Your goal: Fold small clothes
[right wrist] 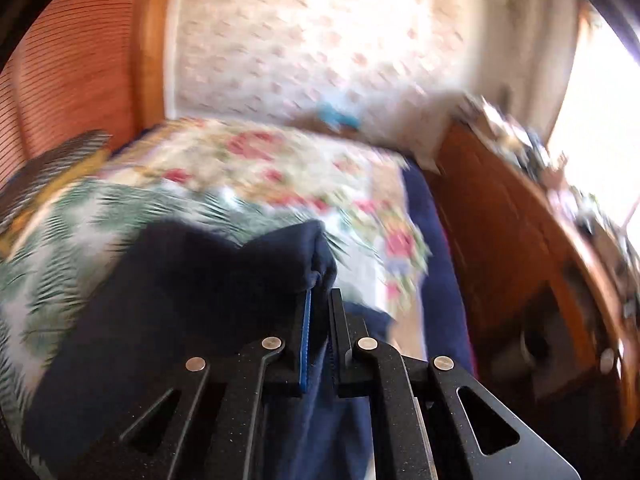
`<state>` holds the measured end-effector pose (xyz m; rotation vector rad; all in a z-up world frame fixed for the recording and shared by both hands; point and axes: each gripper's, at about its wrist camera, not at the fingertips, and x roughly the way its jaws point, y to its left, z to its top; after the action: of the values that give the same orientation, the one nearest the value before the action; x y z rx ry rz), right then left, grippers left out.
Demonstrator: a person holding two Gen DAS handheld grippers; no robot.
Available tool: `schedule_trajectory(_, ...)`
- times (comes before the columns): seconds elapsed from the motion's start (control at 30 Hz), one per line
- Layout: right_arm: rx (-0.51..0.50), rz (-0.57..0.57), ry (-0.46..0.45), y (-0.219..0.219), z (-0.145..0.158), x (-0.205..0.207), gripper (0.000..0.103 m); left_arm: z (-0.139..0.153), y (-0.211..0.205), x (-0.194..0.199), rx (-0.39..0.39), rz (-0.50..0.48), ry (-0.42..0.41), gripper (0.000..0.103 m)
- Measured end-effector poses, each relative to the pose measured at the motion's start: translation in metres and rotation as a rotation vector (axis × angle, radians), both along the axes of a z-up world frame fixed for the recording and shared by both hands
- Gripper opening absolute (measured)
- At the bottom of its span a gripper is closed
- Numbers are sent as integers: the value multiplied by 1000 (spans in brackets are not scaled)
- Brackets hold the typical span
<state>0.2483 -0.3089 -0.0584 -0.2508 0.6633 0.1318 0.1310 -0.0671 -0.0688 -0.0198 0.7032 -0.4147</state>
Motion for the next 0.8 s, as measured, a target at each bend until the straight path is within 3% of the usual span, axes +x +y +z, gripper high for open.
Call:
schedule_trajectory(0.07, -27, -109, 32, -14, -11, 13, 14, 0, -2, -2, 5, -6, 0, 67)
schedule_trajectory(0.13, -22, -125, 33, -20, -16, 13, 33, -2, -4, -1, 7, -10, 5, 67)
schedule_trajectory(0.23, 29, -95, 23, -21, -18, -1, 37, -3, -8, -1, 9, -15, 11, 67)
schedule_trajectory(0.57, 41, 41, 23, -32, -33, -90, 38, -3, -22, -2, 28, -39, 9, 67)
schedule_trajectory(0.8, 20, 48, 46, -47, -33, -78, 38, -3, -28, -3, 43, -49, 7, 67)
